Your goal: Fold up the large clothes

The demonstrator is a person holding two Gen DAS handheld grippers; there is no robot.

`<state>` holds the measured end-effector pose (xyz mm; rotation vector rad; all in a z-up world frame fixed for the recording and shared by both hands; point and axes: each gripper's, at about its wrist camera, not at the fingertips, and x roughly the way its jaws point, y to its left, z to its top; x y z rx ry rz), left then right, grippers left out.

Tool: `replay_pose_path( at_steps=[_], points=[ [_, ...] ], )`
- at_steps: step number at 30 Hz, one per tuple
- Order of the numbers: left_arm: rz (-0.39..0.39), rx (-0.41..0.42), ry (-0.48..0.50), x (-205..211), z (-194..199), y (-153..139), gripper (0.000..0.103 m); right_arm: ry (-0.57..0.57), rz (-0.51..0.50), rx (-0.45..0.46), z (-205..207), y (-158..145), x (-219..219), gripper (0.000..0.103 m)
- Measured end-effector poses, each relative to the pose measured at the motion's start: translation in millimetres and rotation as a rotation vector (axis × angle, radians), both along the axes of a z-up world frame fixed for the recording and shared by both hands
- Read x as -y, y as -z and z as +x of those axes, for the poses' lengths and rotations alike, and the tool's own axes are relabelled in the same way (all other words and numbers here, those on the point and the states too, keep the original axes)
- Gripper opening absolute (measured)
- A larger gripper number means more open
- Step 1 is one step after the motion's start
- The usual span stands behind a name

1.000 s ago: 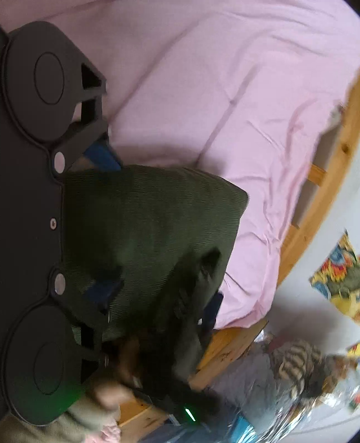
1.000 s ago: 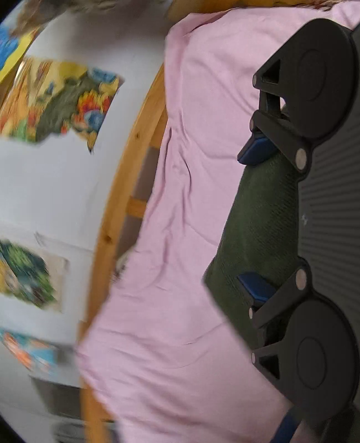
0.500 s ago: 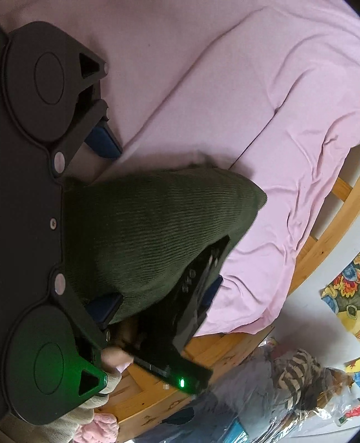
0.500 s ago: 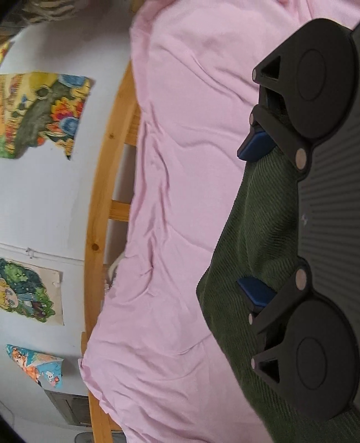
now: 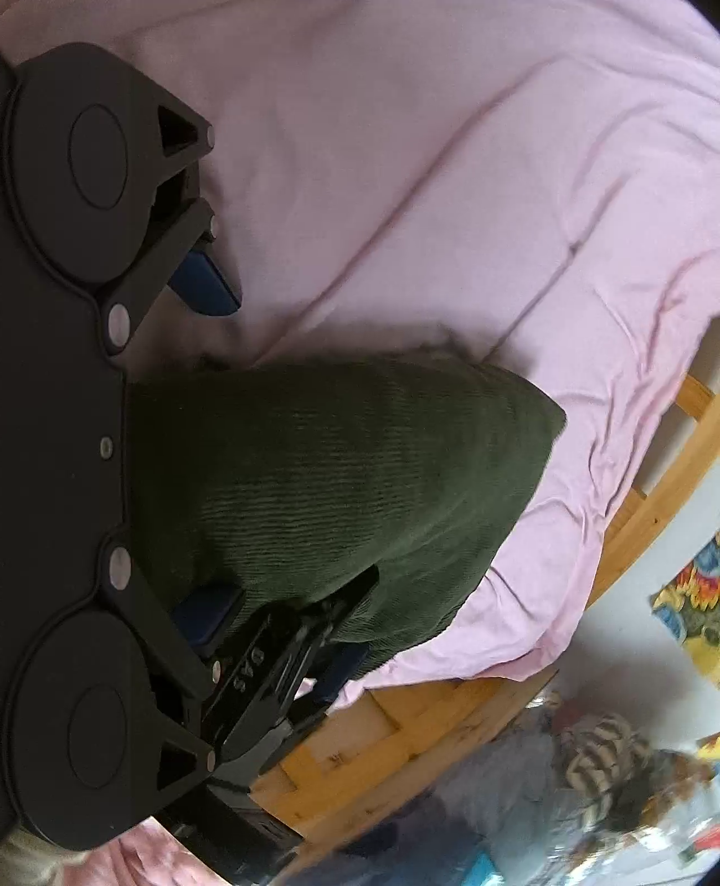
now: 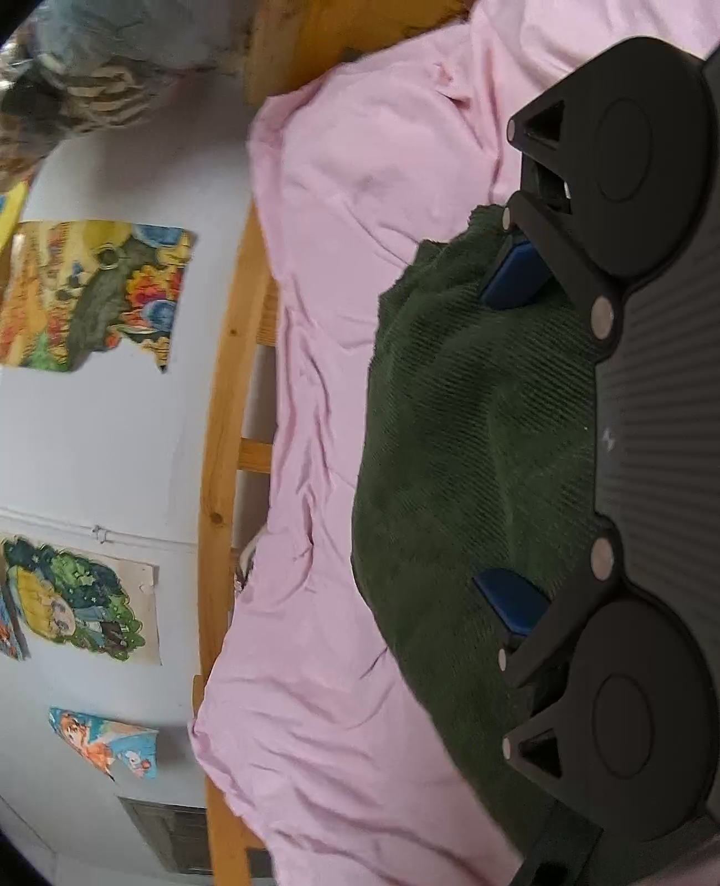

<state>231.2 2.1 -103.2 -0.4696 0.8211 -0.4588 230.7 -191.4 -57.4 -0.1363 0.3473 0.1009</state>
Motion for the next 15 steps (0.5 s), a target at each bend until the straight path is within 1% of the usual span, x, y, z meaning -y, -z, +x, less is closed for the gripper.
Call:
replay_pose_path(
  at_steps=[2, 3, 7, 11, 15],
  points=[
    [0.053, 0.035, 0.007, 6.9, -1.8, -1.6, 0.102, 0.011, 0.01, 0.011, -0.1, 6.9, 2.2, 0.102],
    [0.058, 0.042, 0.004, 8.1, -2.5, -1.3, 0.102, 0.011, 0.015, 0.008, 0.0, 6.3, 2.9, 0.102],
    [0.05, 0.021, -0.012, 5.7, -4.3, -5.2, 0.102, 0.002, 0.041, 0.0, -1.0, 1.7, 6.1, 0.102],
    [0.089, 0.033, -0.019, 9.0, -7.3, -12.6, 0.102, -0.014, 0.089, -0.008, -1.4, -0.2, 15.0, 0.102],
    [0.122, 0.042, -0.032, 14.4, -10.2, -20.4, 0.102, -0.021, 0.112, -0.036, 0.5, -6.3, 18.2, 0.102]
  ],
)
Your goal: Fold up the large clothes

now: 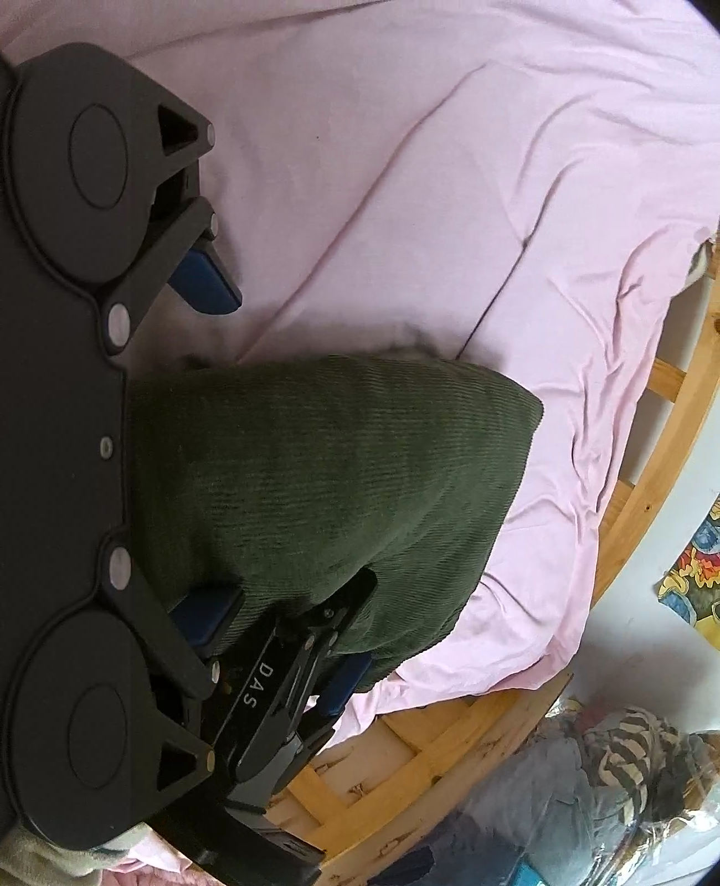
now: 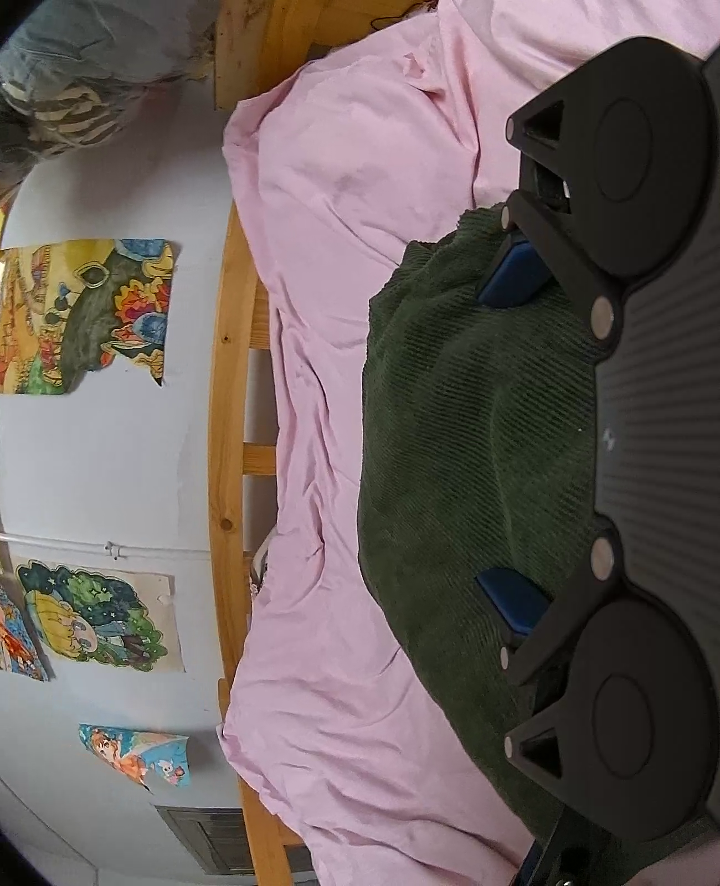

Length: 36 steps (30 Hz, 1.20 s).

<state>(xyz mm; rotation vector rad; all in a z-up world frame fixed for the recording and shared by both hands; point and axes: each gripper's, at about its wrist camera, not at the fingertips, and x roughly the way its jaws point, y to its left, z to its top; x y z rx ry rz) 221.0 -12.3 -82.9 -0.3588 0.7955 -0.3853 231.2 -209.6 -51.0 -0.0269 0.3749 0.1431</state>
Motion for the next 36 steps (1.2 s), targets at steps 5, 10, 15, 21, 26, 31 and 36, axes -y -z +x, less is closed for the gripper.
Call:
replay_pose_path(
  at_steps=[5, 10, 15, 21, 26, 31, 36],
  points=[
    [0.006, -0.009, -0.014, -0.2, -1.8, -3.6, 0.102, -0.004, 0.026, -0.016, 1.3, -6.4, 3.0, 0.103],
    [0.006, -0.011, -0.012, 0.2, -0.7, -7.7, 0.102, 0.06, 0.088, 0.029, -9.4, -22.0, 14.0, 0.103],
    [-0.037, 0.059, -0.023, -4.3, -3.5, -15.0, 0.102, 0.223, 0.207, 0.025, -11.7, -28.5, 48.1, 0.103],
    [-0.003, 0.066, -0.02, 5.6, 14.3, -18.2, 0.102, 0.281, 0.516, -0.077, 0.2, -6.3, 101.0, 0.087],
    [-0.008, 0.054, -0.021, 6.8, 16.8, -8.3, 0.102, 0.167, 0.34, -0.016, 3.0, -13.3, 74.9, 0.044],
    [-0.107, -0.004, -0.067, -4.1, 16.5, 3.2, 0.102, 0.073, 0.133, 0.064, -4.6, -21.9, 48.3, 0.038],
    [-0.088, 0.022, -0.075, 1.8, 11.4, 4.2, 0.102, 0.126, 0.198, 0.008, -1.3, -20.9, 60.6, 0.076]
  ],
)
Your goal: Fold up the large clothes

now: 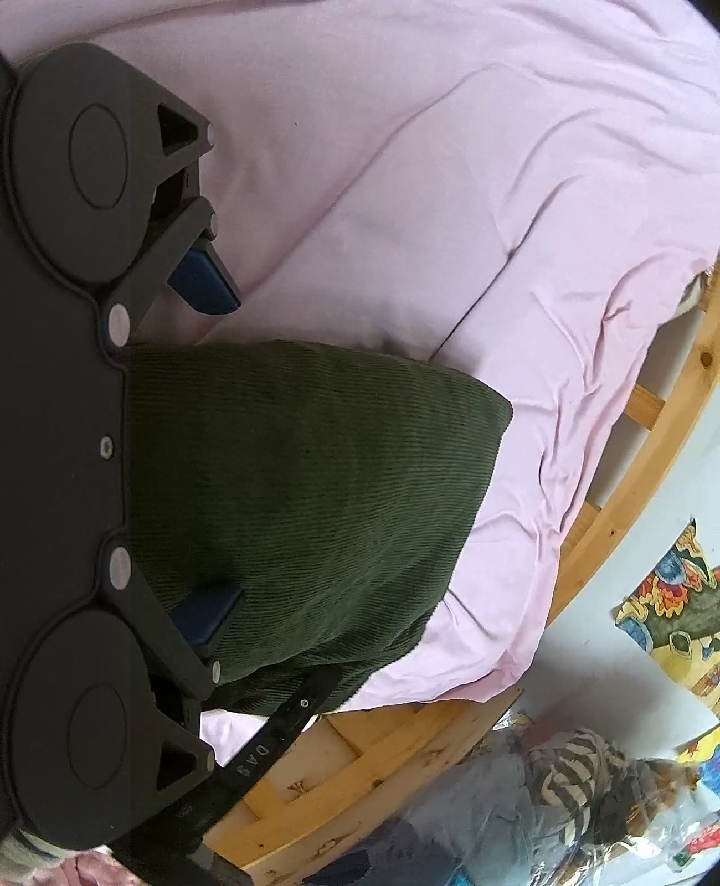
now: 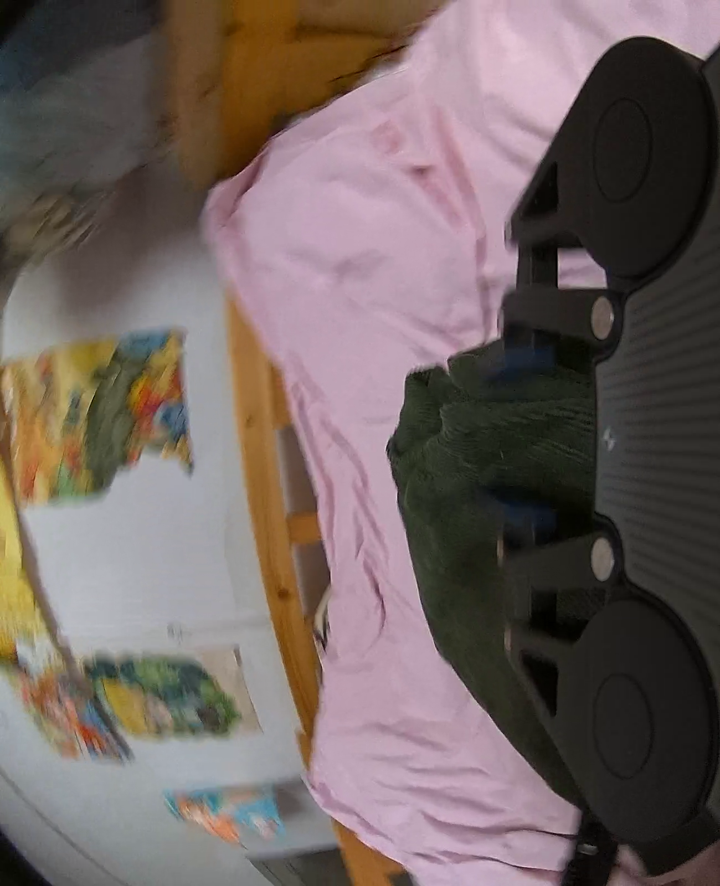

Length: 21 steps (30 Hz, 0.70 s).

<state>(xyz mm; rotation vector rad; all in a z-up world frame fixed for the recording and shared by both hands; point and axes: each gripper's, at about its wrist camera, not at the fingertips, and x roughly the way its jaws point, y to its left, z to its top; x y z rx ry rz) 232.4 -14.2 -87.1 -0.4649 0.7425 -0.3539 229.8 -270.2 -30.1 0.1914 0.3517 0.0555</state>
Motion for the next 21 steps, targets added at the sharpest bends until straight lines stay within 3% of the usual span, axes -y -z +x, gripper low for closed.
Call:
replay_pose_path(
  at_steps=[1, 2, 6, 10, 21],
  points=[
    [0.003, 0.005, -0.002, 1.2, -1.3, 0.5, 0.102, 0.017, 0.048, -0.02, 0.8, 1.5, 5.9, 0.092],
    [0.004, 0.008, -0.007, 1.5, -2.4, 1.3, 0.102, 0.027, 0.101, -0.034, 1.3, 3.0, 12.7, 0.096],
    [-0.023, -0.009, -0.01, -1.6, -1.4, 3.2, 0.102, -0.003, 0.31, -0.127, 12.4, 18.8, 40.0, 0.103],
    [-0.033, -0.024, 0.008, -3.8, 3.0, 3.2, 0.102, -0.073, 0.534, -0.303, 37.0, 51.4, 53.5, 0.103],
    [-0.041, -0.038, 0.008, -3.7, 6.3, 4.5, 0.102, -0.057, 0.517, -0.251, 31.3, 59.7, 47.9, 0.1]
  ],
)
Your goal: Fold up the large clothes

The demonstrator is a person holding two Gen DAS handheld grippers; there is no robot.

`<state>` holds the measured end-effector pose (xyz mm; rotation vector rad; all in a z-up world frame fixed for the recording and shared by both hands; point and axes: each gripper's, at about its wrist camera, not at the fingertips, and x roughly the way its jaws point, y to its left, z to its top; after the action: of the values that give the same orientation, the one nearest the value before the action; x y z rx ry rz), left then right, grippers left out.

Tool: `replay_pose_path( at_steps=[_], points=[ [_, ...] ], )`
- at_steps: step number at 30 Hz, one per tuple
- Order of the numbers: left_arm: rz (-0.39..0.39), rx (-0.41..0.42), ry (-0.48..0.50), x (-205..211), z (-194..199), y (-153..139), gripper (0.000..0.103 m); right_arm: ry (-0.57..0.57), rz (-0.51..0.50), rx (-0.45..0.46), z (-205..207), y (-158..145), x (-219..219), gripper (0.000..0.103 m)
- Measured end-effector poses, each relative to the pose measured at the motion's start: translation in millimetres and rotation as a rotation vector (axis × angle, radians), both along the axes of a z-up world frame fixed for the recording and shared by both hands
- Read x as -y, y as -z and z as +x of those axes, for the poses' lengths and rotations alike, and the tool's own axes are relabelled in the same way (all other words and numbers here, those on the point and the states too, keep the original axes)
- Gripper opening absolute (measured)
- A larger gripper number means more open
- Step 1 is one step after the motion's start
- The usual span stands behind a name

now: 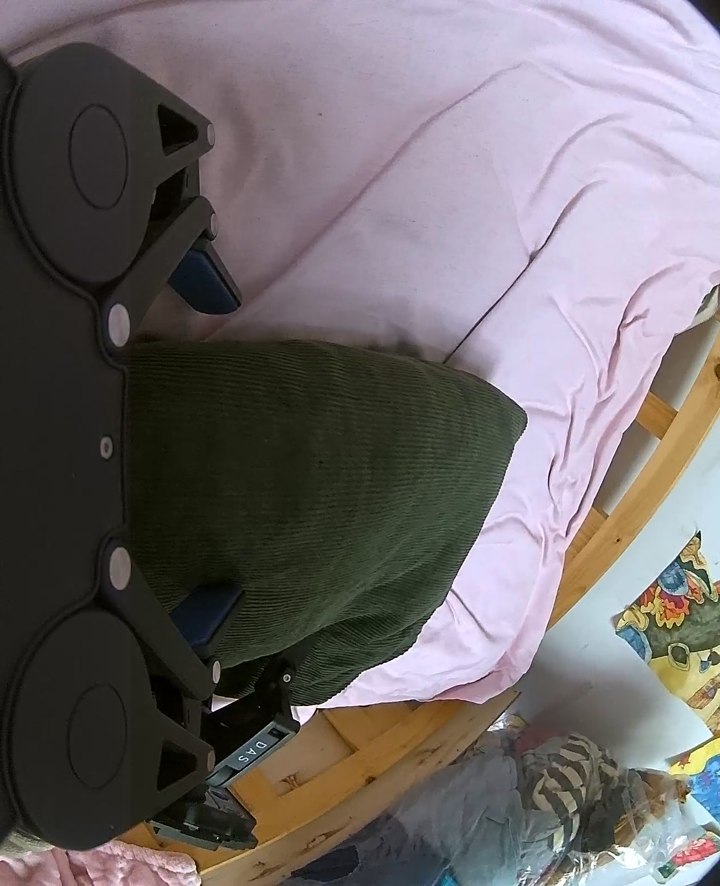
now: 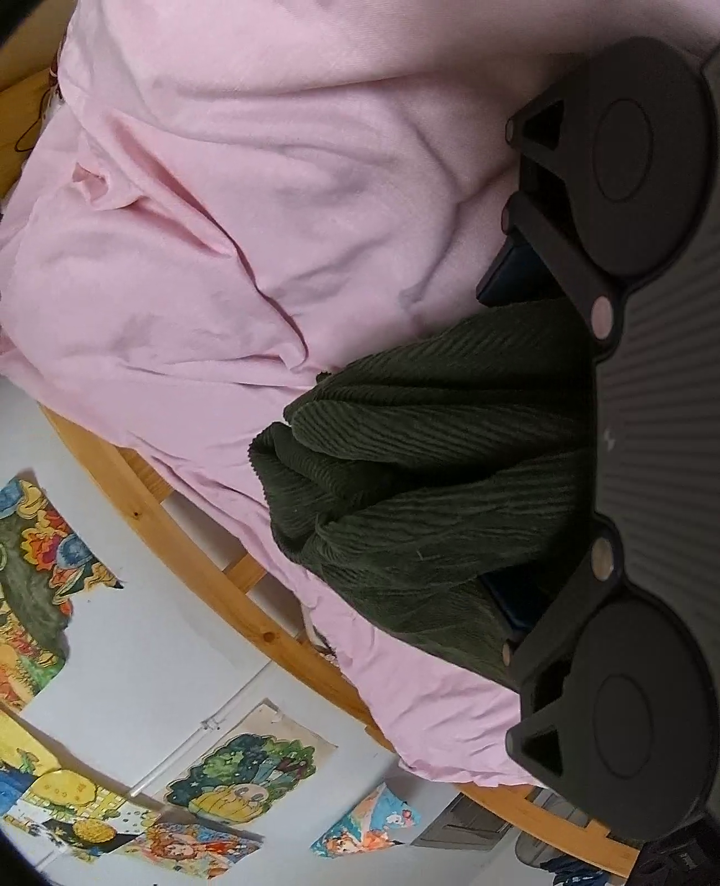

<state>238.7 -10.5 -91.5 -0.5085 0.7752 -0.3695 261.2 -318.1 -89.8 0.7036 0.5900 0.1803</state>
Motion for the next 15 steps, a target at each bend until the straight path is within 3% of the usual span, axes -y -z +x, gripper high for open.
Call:
replay_pose_path(
  at_steps=[6, 15],
  points=[
    [0.057, -0.017, 0.094, 1.4, 22.3, -18.1, 0.102, 0.003, 0.006, 0.004, -2.8, -0.4, -1.0, 0.102],
    [-0.031, -0.113, 0.169, 0.2, 58.0, -5.9, 0.103, 0.019, -0.001, 0.012, -4.5, 0.6, -2.5, 0.103]
  ],
)
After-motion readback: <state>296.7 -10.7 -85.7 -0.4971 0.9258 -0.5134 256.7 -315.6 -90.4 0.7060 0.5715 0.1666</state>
